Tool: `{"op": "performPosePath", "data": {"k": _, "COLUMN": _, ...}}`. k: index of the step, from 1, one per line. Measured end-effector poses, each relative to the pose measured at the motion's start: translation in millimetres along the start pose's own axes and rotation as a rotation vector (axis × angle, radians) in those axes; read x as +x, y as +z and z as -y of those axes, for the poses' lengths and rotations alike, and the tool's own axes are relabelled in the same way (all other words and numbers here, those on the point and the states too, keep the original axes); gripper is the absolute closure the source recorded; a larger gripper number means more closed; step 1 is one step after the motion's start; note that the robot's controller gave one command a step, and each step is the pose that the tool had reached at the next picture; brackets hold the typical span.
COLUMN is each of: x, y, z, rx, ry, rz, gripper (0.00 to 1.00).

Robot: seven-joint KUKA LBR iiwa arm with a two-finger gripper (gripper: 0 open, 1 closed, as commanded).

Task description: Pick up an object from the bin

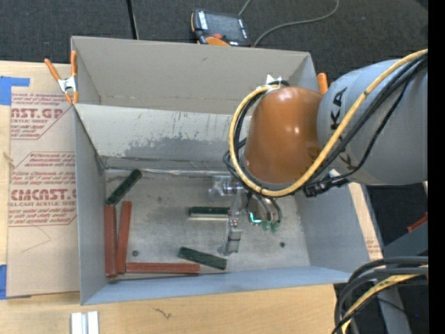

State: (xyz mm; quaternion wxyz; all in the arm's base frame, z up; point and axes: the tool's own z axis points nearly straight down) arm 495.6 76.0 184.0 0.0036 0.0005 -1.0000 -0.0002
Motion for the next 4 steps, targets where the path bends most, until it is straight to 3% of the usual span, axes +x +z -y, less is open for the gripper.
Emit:
{"op": "performPosePath", "data": {"k": 1, "x": -59.8, "y": 109.7, "z": -11.5, "rx": -0.001, "ry": 0.105, "rz": 0.004, "gripper": 0.00}}
{"op": "performPosePath", "data": {"k": 2, "x": -84.8, "y": 114.0, "z": 43.0, "rx": 0.000, "ry": 0.068, "rz": 0.010, "gripper": 0.00}}
{"op": "performPosePath", "data": {"k": 3, "x": -84.6, "y": 112.8, "z": 39.9, "rx": -0.001, "ry": 0.065, "rz": 0.010, "gripper": 1.00}}
{"op": "performPosePath", "data": {"k": 4, "x": -50.7, "y": -110.8, "z": 1.1, "rx": -0.003, "ry": 0.171, "rz": 0.017, "gripper": 1.00}}
